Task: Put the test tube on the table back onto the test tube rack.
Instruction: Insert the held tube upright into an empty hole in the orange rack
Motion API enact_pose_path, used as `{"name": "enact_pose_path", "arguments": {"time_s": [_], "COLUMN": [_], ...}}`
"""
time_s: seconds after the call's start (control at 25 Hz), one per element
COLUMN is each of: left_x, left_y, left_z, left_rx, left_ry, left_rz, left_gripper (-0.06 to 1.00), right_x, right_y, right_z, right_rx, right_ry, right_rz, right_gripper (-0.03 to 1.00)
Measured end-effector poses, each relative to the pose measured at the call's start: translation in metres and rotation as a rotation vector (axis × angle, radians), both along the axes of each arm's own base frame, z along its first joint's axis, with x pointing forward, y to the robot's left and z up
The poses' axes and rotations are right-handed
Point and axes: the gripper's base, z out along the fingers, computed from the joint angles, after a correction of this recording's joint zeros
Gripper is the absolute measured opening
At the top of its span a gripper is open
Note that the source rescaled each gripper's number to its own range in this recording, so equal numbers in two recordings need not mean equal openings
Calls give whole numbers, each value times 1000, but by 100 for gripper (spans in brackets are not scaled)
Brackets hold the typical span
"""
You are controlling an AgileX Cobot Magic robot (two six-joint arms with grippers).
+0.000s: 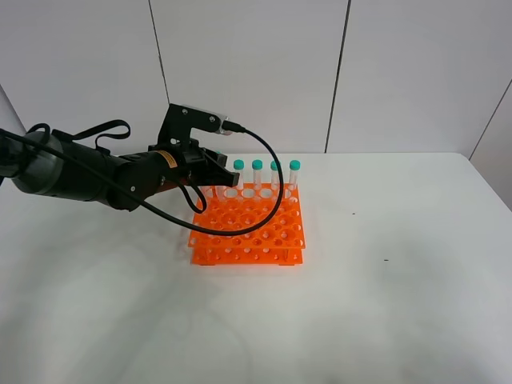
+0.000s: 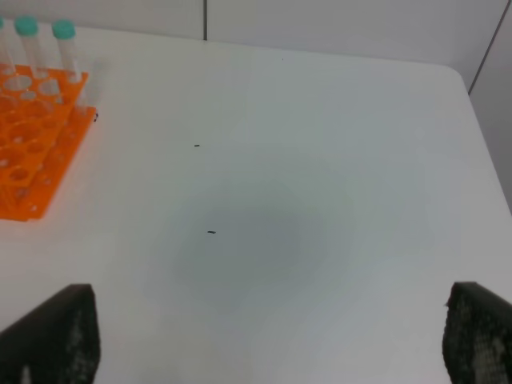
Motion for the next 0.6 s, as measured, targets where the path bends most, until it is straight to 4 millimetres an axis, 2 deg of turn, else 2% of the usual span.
{"name": "enact_pose_path", "arguments": {"time_s": [0.28,0.6], "left_x": [0,3], "left_y": [0,-1], "left_z": [-1,-15], "left_rx": [-2,8], "left_ry": [-4,13], "left_rz": [0,2], "left_gripper": [0,0], "right_x": [0,0], "right_y": [0,0], "right_z": [0,0], "right_rx": [0,1], "right_ry": [0,0], "right_rz": [0,1], "right_gripper": [94,94]}}
